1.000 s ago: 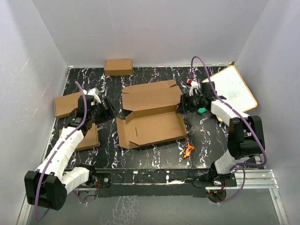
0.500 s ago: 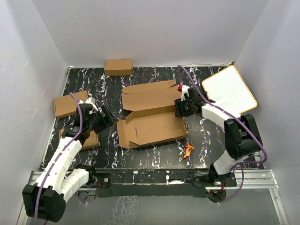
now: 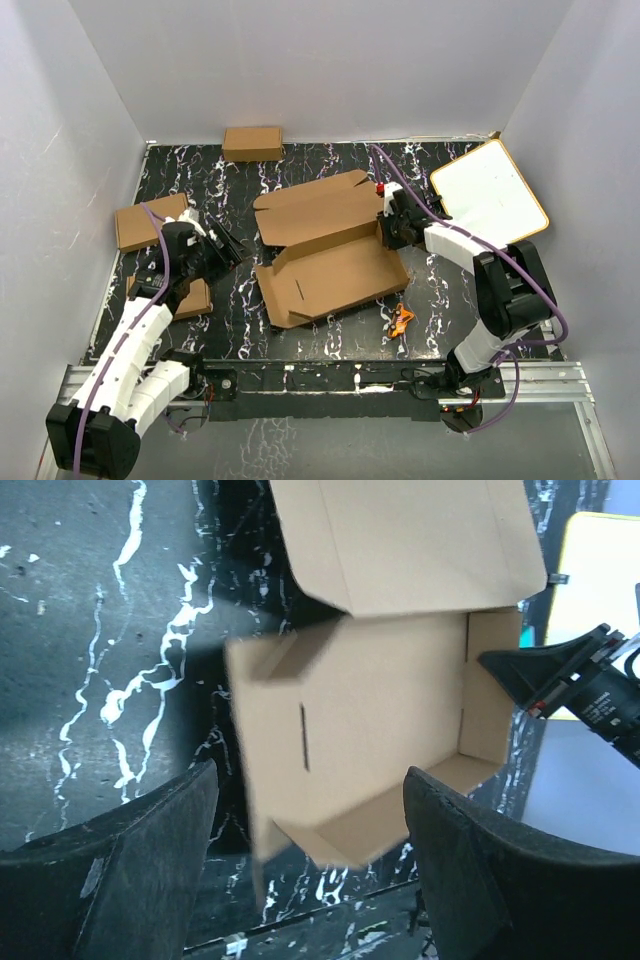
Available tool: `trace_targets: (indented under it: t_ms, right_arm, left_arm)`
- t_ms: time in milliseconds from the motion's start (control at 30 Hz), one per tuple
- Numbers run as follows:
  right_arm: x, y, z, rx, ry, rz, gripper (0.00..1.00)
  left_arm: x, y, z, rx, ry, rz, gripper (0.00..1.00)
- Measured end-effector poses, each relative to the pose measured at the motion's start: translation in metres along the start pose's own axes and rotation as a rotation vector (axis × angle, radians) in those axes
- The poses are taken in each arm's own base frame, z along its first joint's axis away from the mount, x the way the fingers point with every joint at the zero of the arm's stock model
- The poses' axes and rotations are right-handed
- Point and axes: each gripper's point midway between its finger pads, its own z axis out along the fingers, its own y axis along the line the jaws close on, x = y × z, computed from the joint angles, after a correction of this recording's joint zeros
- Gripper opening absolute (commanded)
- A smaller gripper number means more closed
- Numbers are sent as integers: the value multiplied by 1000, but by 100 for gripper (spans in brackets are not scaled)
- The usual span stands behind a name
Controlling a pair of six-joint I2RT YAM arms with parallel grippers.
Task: Fold the paper box
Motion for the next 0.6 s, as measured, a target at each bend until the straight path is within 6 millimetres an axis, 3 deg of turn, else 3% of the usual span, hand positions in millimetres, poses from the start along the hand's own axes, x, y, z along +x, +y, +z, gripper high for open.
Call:
trace_targets:
  t_ms: [100, 200, 400, 467, 600]
  right_arm:
    - [-13, -4, -9, 26, -47, -9, 8]
    - [-42, -5, -28, 39, -158, -42, 8]
    - [-118, -5, -91, 63, -447, -118, 8]
    - [-133, -7, -109, 75, -518, -131, 8]
    - [-144, -18, -127, 106, -578, -127, 8]
  left_arm:
    - [-2, -10, -3, 41, -10, -19, 73]
    - [-9, -22, -11, 82, -35, -8, 70]
    - [-37, -56, -38, 211, -167, 102, 21]
    - [-44, -66, -44, 250, -202, 136, 14]
    - [-52, -82, -43, 319, -217, 151, 3]
